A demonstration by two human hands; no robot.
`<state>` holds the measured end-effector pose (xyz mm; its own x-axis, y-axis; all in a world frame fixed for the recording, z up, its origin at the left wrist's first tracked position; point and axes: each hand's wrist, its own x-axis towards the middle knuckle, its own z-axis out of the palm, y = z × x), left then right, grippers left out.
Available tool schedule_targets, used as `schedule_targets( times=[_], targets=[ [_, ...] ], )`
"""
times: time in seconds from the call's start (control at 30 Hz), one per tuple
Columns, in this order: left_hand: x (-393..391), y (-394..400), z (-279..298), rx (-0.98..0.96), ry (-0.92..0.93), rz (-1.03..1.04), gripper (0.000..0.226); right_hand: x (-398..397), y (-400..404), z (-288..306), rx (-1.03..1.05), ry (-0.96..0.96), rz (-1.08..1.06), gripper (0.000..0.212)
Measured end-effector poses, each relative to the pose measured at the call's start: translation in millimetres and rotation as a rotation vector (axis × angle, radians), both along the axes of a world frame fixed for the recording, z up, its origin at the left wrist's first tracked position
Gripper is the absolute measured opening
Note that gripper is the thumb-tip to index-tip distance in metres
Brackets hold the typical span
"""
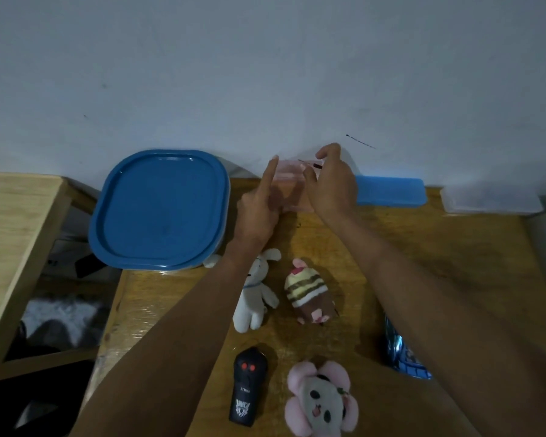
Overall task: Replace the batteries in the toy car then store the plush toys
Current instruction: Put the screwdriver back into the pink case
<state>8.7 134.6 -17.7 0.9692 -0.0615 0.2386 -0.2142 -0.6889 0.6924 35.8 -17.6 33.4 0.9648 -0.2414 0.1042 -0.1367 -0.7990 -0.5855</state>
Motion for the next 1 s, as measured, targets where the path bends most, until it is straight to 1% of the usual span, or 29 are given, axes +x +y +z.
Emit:
schedule_targets(
  times=[0.07,0.13,0.2,0.27,0.33,0.4,0.5,0.63,0.77,0.83,0.93,1.0],
  targets=[
    [-2,-1,3,0.005,-0.012,-0.005,0.077,0,3,4,0.028,0.000,-0.019,0.033],
    [1,0,2,-0.008,-0.007,-0.011,0.079,-6,2,3,0.071,-0.066,0.013,0.032],
    [6,2,-2,-0.024,0.032,-0.022,0.086,-14,1,-3,0.109,-0.117,0.070,0.021],
    [9,3,-4,-0.035,0.064,-0.045,0.096,-21,-1,-11,0.115,-0.105,0.129,0.013],
    [11,3,-5,-0.035,0.071,-0.058,0.099,-25,-2,-18,0.068,-0.060,0.179,0.014],
    [13,4,-5,-0.042,0.063,-0.063,0.099,-26,1,-24,-0.044,-0.019,0.195,0.016],
    [14,4,-9,-0.073,0.091,-0.066,0.103,-28,12,-23,-0.159,0.050,0.103,0.019],
    [14,4,-8,-0.089,0.090,-0.066,0.100,-27,25,-14,-0.182,0.137,0.039,0.015],
    [14,4,-7,-0.085,0.090,-0.065,0.097,-23,29,-13,-0.153,0.182,-0.034,0.017],
    [14,4,-6,-0.078,0.095,-0.066,0.099,-22,27,-15,-0.145,0.128,-0.036,0.020],
    [13,4,-4,-0.077,0.119,-0.075,0.102,-20,17,-14,-0.022,-0.101,-0.075,0.025],
    [12,4,-4,-0.078,0.107,-0.082,0.101,-17,8,-11,0.011,-0.198,-0.088,0.032]
  ],
)
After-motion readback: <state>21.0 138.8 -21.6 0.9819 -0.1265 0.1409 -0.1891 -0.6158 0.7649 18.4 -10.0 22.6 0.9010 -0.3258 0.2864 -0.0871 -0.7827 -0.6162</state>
